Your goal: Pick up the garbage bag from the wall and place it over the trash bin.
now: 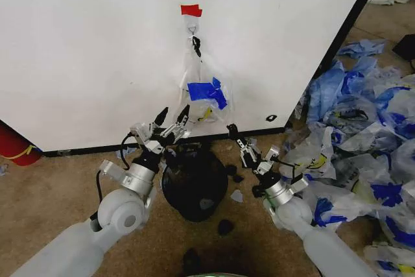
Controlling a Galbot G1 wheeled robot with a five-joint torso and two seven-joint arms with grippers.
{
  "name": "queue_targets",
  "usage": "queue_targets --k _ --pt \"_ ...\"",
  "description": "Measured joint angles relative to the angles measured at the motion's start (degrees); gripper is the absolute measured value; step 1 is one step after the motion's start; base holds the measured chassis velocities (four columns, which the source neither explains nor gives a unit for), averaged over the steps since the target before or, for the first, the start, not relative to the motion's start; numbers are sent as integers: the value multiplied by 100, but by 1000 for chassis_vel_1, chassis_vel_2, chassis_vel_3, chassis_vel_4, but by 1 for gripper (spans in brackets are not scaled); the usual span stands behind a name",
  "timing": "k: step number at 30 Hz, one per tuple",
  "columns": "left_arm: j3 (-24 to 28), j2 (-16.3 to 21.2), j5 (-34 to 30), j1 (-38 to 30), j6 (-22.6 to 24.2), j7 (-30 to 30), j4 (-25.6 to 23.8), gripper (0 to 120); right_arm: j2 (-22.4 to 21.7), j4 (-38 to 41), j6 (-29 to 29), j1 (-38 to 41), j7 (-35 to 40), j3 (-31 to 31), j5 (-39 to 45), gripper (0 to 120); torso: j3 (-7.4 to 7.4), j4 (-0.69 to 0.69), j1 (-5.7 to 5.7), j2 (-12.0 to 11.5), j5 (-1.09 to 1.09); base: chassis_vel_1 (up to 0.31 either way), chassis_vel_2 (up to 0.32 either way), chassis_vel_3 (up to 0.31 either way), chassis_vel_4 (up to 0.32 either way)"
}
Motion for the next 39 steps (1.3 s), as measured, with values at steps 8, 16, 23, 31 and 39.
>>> queue_targets --k 8,16,23,31,39 --pt "-179 -8 183 304 16 -60 -209 99 136 4 20 -47 -24 -95 -117 0 0 0 0 0 2 0 0 0 0" --pt "-307 -8 267 533 21 -77 -341 99 79 72 19 -55 -5 -105 -124 0 0 0 0 0 1 0 0 0 0" --pt "-343 -60 316 707 12 -79 -344 99 85 73 23 -107 -22 -98 -106 0 0 -1 0 0 1 0 0 0 0" --pt "-545 -9 350 880 -32 -78 -324 99 181 44 66 -218 -38 -39 -133 0 0 0 0 0 2 0 0 0 0" --pt "-601 -78 503 1154 -50 -73 -358 99 70 2 99 -217 -67 -78 -164 0 0 -1 -1 0 0 0 0 0 0"
